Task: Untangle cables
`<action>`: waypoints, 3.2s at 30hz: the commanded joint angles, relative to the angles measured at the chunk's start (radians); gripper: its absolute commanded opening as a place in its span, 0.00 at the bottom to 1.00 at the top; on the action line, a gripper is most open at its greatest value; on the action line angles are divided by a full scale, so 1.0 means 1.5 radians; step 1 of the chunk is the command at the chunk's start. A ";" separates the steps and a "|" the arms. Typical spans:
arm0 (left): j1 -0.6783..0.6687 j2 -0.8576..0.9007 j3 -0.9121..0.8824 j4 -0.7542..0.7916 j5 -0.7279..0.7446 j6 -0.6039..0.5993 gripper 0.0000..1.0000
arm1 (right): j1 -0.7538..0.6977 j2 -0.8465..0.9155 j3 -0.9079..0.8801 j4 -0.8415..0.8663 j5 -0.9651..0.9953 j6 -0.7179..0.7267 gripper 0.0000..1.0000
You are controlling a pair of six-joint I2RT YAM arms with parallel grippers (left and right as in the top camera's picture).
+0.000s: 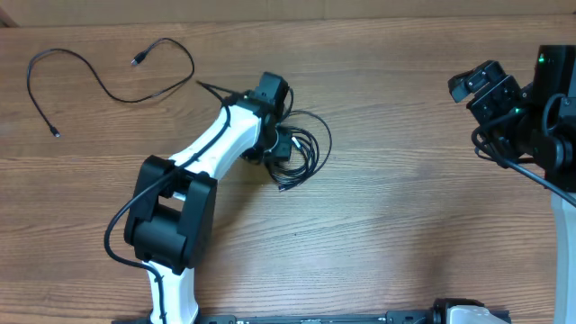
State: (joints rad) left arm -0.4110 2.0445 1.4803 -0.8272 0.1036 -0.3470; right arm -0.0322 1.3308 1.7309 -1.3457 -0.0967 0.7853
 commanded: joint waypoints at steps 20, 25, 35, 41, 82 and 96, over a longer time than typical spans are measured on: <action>0.003 0.004 0.024 -0.062 -0.086 0.052 0.79 | -0.002 -0.003 0.002 0.003 0.007 -0.004 1.00; 0.005 0.004 0.013 -0.064 -0.056 0.051 0.69 | -0.002 -0.003 0.002 0.003 0.007 -0.004 1.00; 0.009 0.007 0.013 -0.075 -0.052 0.036 0.54 | -0.002 -0.003 0.002 0.003 0.007 -0.004 1.00; 0.027 0.008 0.013 -0.101 -0.058 0.014 0.56 | -0.002 -0.003 0.002 0.003 0.007 -0.004 1.00; 0.051 0.034 0.350 -0.335 -0.051 0.010 0.04 | -0.002 -0.003 0.002 0.003 0.007 -0.004 1.00; -0.016 -0.067 0.746 -0.385 0.020 -0.019 0.04 | -0.002 -0.003 0.002 0.003 0.007 -0.004 1.00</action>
State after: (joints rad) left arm -0.4377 2.0258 2.5046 -1.4216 0.0822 -0.3607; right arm -0.0322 1.3308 1.7309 -1.3460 -0.0967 0.7849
